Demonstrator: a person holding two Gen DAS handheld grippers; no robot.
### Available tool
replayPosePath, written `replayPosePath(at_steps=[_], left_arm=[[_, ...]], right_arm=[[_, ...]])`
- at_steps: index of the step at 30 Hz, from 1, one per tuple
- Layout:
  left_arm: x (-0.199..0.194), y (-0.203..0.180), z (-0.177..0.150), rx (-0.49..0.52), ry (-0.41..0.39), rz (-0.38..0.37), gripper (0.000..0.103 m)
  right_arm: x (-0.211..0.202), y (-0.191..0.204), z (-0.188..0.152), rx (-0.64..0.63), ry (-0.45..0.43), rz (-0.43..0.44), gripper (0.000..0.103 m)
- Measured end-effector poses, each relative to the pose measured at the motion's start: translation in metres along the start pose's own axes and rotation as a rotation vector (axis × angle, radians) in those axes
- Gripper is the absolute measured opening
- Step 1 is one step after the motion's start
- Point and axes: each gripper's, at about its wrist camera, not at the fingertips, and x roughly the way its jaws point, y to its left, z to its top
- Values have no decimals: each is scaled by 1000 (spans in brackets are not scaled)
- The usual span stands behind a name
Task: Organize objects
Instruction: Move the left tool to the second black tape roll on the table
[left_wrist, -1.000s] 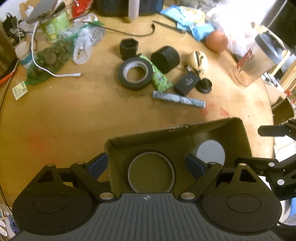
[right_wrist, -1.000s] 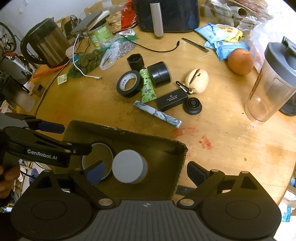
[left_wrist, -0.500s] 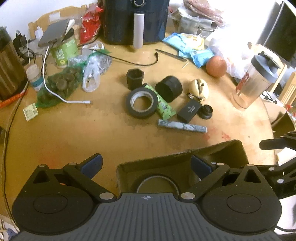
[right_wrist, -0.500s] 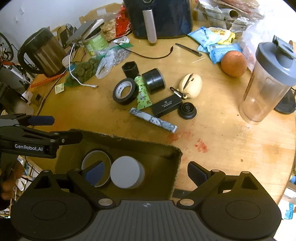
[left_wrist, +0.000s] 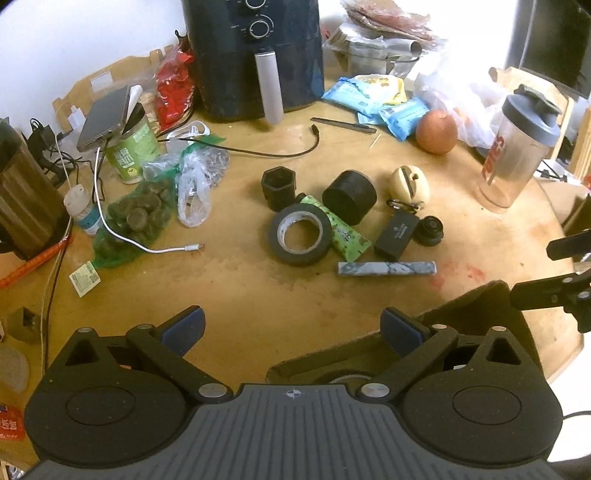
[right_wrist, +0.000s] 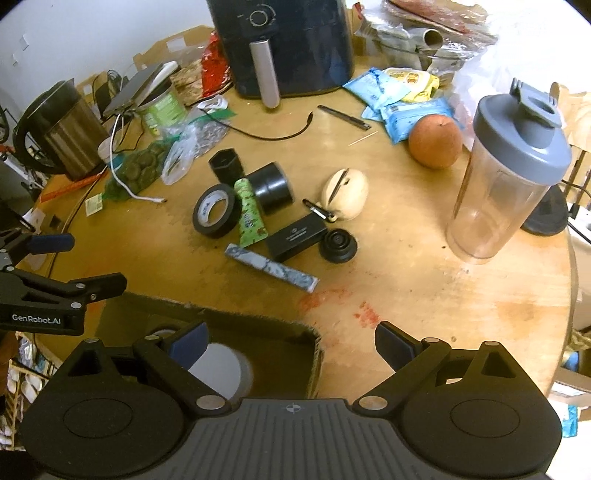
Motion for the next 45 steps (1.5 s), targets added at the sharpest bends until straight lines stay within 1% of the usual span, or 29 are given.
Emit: replayPosePath(at_steps=[3,5,8,10,16,25,34,40,45], left_arm=[[0,3,3,-7,-21,-30,103],[2,4,6,-15,-25,-38,103],[5,8,10,-39,-34,-75,103],[8,9,13,-38,-38,-91,103],[18,8,21,-25,-40,-101,103],[38,12,35,-5,-40,-90,103],[68,15,48,22,-37,-143,103],[97,17,53,39,5,-148,103],[113,17,56,50,19,-162,103]], right_arm=[[1,-2,3,8,-5,-6,97],[2,-3,5,14,-5,-10,97],[4,-3,7,20,-4,-15,97],[6,-3,8,21,-3,-20,97],[9,-4,11,32,5,-28,97],[10,-9,15,71,9,-52,97],[9,-13,11,112,30,-77,97],[9,-16,7,140,44,-94,97],[8,-20,5,166,52,-110,97]])
